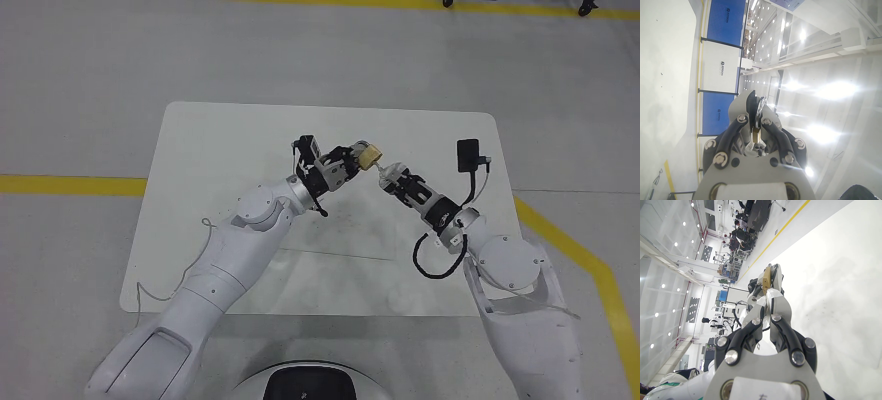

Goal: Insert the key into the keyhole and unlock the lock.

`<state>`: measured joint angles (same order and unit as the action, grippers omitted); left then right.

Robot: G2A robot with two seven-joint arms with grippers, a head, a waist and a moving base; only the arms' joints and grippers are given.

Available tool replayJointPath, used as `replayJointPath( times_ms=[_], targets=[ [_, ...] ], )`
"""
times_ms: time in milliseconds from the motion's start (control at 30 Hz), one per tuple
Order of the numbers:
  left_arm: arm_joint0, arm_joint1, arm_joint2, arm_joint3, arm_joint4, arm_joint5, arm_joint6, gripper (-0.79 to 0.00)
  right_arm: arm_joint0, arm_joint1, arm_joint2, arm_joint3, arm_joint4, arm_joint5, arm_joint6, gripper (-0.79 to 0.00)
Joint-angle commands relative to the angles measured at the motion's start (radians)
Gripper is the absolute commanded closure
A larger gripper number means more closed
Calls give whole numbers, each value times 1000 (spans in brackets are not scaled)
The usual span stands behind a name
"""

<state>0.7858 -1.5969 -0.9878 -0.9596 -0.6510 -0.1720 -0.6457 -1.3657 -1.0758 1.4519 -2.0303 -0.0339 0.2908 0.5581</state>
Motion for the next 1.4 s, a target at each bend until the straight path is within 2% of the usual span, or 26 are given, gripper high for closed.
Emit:
replayJointPath(
  times_ms=[0, 733, 1333, 1367],
  targets=[
    [0, -1, 0, 1, 4, 0, -1, 0, 1, 0, 0, 0, 2, 0, 3, 0],
    [-11, -6, -9, 11, 30, 2, -40, 0, 47, 4, 11, 11, 11, 33, 67, 0],
    [-19, -12, -19, 21, 19, 1, -60, 0, 96, -1, -24, 59, 43, 33, 59, 0],
    [-19, -12, -19, 21, 18, 1, -61, 0, 98, -1, -25, 61, 45, 36, 59, -203]
  ],
)
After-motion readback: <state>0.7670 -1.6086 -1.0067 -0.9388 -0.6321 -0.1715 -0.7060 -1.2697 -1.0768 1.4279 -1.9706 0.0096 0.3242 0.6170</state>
